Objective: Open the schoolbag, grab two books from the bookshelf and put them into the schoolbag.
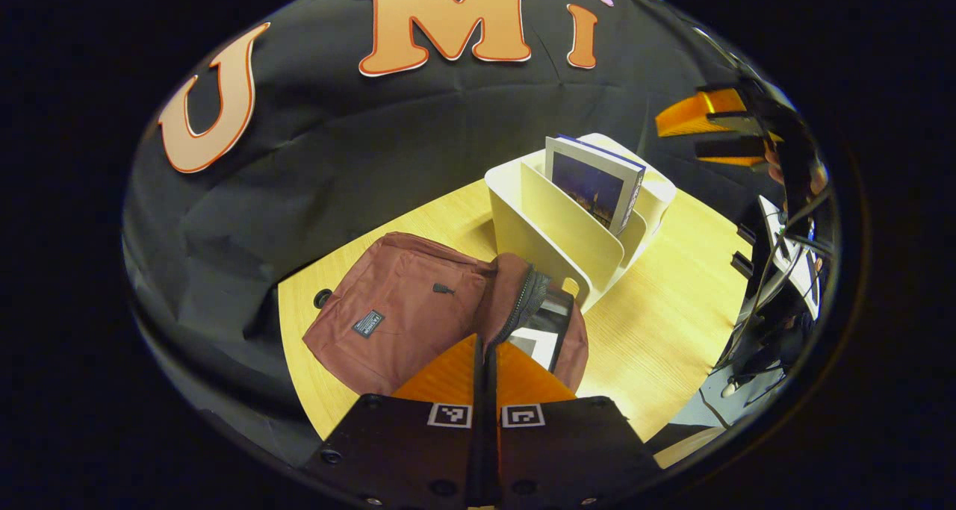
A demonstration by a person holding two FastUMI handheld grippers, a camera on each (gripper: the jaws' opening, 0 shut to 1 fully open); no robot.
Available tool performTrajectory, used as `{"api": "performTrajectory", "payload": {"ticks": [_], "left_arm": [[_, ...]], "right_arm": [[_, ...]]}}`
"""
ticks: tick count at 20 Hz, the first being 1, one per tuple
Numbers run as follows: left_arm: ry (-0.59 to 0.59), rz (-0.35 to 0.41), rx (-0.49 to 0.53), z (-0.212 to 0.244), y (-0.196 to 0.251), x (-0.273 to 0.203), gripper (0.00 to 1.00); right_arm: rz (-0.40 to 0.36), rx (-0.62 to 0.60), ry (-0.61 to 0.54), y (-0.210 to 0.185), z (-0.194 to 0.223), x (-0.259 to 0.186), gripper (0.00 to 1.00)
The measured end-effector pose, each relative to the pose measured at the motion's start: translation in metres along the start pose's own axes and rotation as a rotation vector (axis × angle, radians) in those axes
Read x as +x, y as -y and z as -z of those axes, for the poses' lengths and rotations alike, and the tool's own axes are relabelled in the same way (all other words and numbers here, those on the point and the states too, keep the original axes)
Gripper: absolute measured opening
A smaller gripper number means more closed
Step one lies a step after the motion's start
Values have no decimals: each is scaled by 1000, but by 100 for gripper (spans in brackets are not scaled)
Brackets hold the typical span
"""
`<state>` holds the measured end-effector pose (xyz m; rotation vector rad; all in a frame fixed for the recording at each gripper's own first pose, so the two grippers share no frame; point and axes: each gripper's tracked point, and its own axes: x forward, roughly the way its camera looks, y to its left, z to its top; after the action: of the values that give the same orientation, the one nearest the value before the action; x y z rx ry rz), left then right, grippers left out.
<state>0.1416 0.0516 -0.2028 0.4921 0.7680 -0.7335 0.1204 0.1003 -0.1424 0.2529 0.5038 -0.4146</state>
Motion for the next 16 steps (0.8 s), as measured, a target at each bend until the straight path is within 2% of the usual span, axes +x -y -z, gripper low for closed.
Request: {"api": "performTrajectory", "payload": {"ticks": [3, 6, 11, 16], "left_arm": [[-4, -11, -47, -1, -1, 0, 1], [-12, -43, -79, -1, -8, 4, 1], [-28, -92, -82, -4, -11, 15, 1], [-51, -139, -83, -8, -17, 25, 1]], "right_arm": [[17, -175, -85, -17, -11, 20, 97], [41, -255, -172, -25, -11, 47, 98], [48, -304, -331, -30, 6, 91, 99], [45, -311, -440, -29, 25, 122, 99]]}}
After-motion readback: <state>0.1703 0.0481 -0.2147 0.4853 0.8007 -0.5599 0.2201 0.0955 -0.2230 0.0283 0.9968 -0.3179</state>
